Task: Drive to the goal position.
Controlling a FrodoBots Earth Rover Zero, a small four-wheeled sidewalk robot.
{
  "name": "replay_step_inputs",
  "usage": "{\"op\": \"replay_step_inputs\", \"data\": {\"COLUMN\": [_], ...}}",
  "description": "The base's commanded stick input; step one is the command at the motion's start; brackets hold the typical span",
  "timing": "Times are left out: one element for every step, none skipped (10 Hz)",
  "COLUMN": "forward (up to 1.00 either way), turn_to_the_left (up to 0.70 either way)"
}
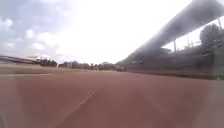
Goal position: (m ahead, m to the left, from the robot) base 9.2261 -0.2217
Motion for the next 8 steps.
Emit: {"op": "replay_step_inputs", "data": {"forward": [0.70, 0.70, 0.70, 0.70, 0.70, 0.70, 0.70, 0.70], "turn_to_the_left": [0.00, 0.00, 0.00, 0.00, 0.00, 0.00, 0.00, 0.00]}}
